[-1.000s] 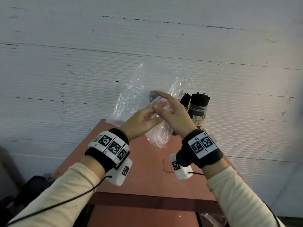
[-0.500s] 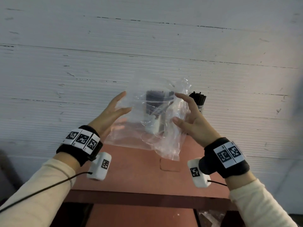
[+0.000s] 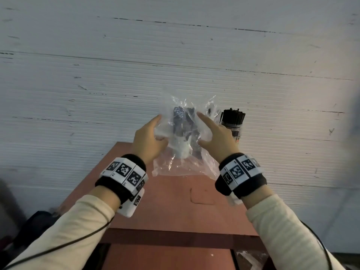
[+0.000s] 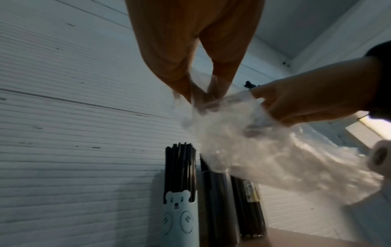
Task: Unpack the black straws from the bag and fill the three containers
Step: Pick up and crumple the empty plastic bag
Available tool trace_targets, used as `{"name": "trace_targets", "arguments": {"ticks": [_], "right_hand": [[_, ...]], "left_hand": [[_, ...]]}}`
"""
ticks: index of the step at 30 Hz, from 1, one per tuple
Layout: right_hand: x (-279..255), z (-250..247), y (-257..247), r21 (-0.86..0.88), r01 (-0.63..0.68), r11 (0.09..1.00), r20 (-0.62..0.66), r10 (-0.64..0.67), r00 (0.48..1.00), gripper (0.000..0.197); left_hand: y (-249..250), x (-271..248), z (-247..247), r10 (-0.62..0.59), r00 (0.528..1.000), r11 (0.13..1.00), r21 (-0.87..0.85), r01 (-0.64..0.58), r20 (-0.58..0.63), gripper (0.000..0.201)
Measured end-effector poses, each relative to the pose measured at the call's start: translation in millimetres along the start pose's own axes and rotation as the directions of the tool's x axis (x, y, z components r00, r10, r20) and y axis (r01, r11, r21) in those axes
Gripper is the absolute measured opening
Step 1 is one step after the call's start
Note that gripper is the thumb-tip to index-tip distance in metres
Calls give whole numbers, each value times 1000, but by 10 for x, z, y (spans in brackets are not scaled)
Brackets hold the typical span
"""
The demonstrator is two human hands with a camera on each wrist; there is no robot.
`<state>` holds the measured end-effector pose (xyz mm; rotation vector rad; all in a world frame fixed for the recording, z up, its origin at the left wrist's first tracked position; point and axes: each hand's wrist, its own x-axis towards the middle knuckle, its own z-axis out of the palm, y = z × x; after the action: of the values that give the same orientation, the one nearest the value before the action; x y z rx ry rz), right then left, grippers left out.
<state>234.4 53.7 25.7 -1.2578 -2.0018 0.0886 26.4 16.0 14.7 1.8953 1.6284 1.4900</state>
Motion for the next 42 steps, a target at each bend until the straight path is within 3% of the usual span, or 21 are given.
{"name": "trace_targets", "arguments": {"ticks": [3, 6, 9, 11, 14, 16, 18, 23, 27, 29, 32, 35, 38, 42], "right_hand": [[88, 50, -115, -21, 27, 999, 36, -26, 999, 75], [128, 61, -176, 78, 54, 995, 4, -55, 999, 69], [75, -19, -162, 140, 49, 989, -32, -44, 998, 68], [15, -73, -119, 201, 31, 979, -41, -24, 999, 68], [-59, -110, -25, 307, 8, 952, -55, 9, 998, 68], [-90, -106, 45, 338, -2, 941, -58, 23, 998, 66], [-120, -106, 97, 342, -19, 940, -55, 40, 998, 65], [-135, -62, 174, 318, -81, 945, -44, 101, 994, 61], [-67, 32, 178, 170, -121, 978, -8, 124, 992, 62], [-38, 68, 130, 45, -173, 984, 31, 172, 985, 65], [1, 127, 14, -99, -217, 971, 66, 224, 972, 69], [55, 165, -105, -151, -196, 969, 100, 213, 972, 70], [74, 155, -246, -71, -133, 989, 147, 142, 979, 73], [9, 122, -430, 303, -8, 953, 150, -39, 988, 77]], "left_hand": [[158, 3, 91, 113, 994, 992, -58, -113, 1, 67], [204, 24, 133, 179, 981, 973, -137, -187, -69, 56], [63, 72, 74, 98, 989, 976, -181, -118, -113, 49], [-27, 86, 23, -81, 987, 947, -320, 34, -137, 42], [-127, 85, -38, -324, 946, 744, -617, 256, 3, 40], [-189, 95, -87, -345, 928, 583, -744, 328, 139, 43], [-239, 112, -128, -328, 930, 543, -773, 329, 165, 47], [-257, 131, -125, -297, 944, 634, -710, 306, 142, 46], [-209, 124, -89, -204, 978, 896, -395, 203, 39, 58], [-129, 106, -64, -130, 991, 969, -216, 122, -24, 62], [-5, 85, -19, -31, 994, 999, -16, 30, -101, 60], [89, 65, 30, 76, 996, 994, 77, -71, -54, 60], [149, 52, 74, 103, 995, 988, 112, -104, 17, 60], [177, 36, 120, 130, 989, 992, -19, -129, 74, 65]]}}
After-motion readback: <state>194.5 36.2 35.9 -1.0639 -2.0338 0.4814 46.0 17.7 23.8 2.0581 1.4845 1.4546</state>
